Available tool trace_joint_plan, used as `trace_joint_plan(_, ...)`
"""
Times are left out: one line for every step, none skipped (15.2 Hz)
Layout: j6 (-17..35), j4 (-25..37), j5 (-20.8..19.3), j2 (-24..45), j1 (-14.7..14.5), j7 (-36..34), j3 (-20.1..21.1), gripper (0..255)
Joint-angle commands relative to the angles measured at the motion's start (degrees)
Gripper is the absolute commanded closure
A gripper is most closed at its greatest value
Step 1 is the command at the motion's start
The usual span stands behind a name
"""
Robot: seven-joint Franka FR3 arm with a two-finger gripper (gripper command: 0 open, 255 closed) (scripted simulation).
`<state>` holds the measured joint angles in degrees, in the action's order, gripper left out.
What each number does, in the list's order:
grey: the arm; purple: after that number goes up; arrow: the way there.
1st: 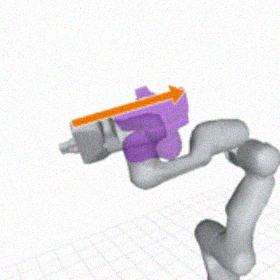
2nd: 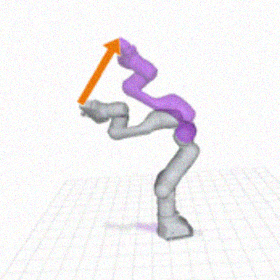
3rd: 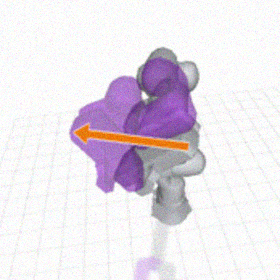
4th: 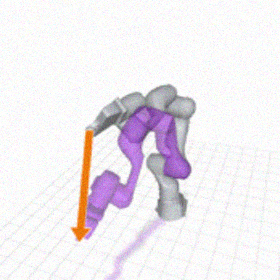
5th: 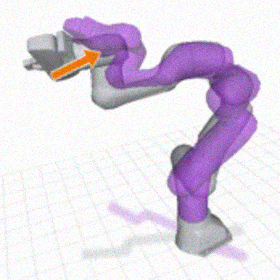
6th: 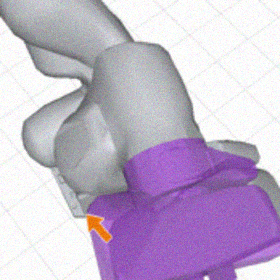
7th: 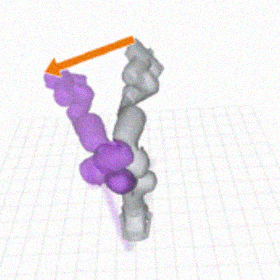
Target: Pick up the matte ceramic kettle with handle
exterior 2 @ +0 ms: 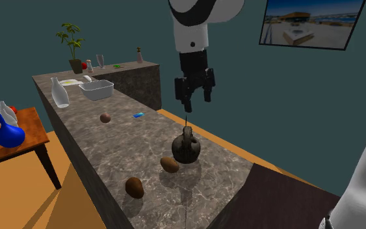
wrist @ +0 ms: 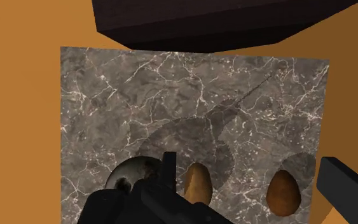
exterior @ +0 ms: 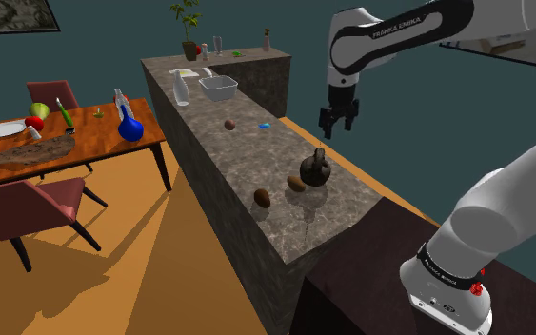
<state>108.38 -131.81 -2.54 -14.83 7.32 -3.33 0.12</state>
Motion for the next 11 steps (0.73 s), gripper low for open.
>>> trace_joint_plan(2.17, 2.28, 0.06, 4.45, 0.77, -1.31, -0.56, 0)
trace_joint_plan(3.25, 3.21, 0.13, 6.48, 1.12, -1.88, -0.88, 0)
trace_joint_plan(4.27, 4.19, 0.22, 8.51, 1.48, -2.43, -1.2, 0)
trace_joint_plan(5.24, 5.23, 0.33, 10.54, 1.82, -2.96, -1.54, 0)
trace_joint_plan(6.16, 6.32, 0.47, 12.56, 2.17, -3.47, -1.87, 0)
trace_joint_plan(7.02, 7.46, 0.65, 14.59, 2.51, -3.96, -2.21, 0)
trace_joint_plan(7.82, 8.65, 0.85, 16.61, 2.85, -4.42, -2.55, 0)
trace_joint_plan(8.58, 9.9, 1.08, 18.63, 3.2, -4.86, -2.89, 0)
trace_joint_plan(9.28, 11.19, 1.34, 20.64, 3.55, -5.28, -3.23, 0)
trace_joint_plan(9.92, 12.53, 1.63, 22.65, 3.9, -5.68, -3.56, 0)
trace_joint_plan(10.51, 13.92, 1.94, 24.66, 4.27, -6.07, -3.89, 0)
